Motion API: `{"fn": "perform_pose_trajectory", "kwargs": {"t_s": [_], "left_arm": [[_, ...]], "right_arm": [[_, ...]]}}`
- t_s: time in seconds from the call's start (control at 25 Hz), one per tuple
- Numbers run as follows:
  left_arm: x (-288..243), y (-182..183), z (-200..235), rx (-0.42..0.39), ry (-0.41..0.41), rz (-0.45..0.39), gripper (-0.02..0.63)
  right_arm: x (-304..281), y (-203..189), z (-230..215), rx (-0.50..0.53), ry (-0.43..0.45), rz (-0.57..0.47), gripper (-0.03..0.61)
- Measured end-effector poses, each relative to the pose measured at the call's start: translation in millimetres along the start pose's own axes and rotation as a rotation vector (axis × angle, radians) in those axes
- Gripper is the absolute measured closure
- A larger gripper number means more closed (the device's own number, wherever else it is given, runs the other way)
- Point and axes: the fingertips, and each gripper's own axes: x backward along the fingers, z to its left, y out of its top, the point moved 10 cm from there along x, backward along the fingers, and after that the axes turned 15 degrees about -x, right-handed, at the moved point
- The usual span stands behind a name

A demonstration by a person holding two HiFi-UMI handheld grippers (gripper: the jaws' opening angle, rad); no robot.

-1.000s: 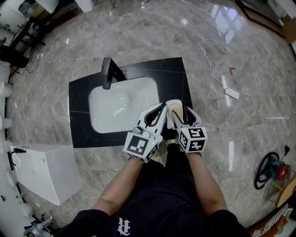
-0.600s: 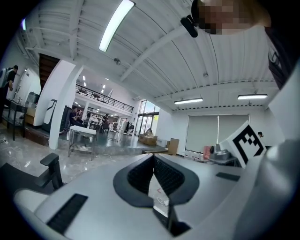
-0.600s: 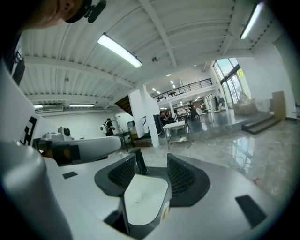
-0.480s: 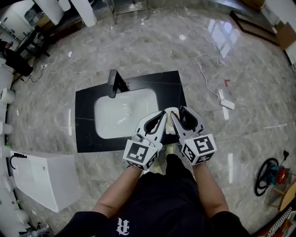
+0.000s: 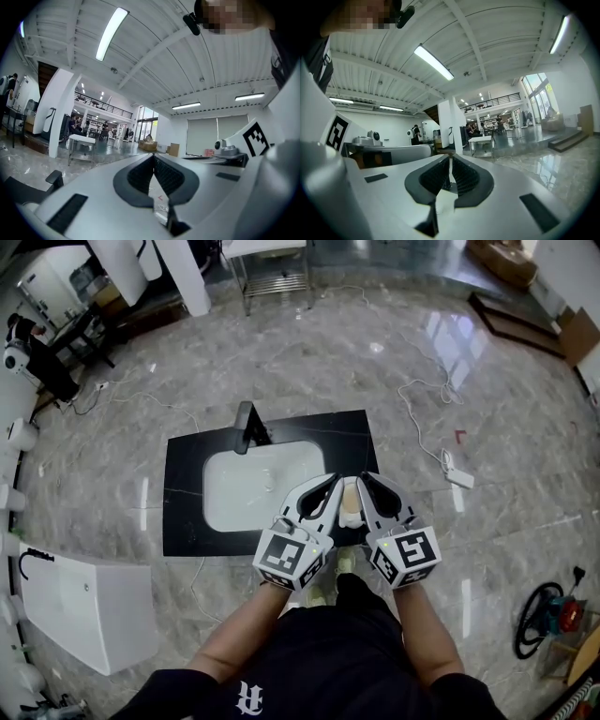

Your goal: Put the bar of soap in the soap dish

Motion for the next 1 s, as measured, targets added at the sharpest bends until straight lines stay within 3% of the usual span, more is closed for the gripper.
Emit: {"fn": "perform_pose_trajectory", "kwargs": {"t_s": [1.0], "left_arm": [[16.8, 13.8, -15.7, -0.015, -0.009, -0.028, 0.607]], "right_arm": [[18.4, 12.9, 26.1, 0.09, -0.012, -0.035, 0.569]]}}
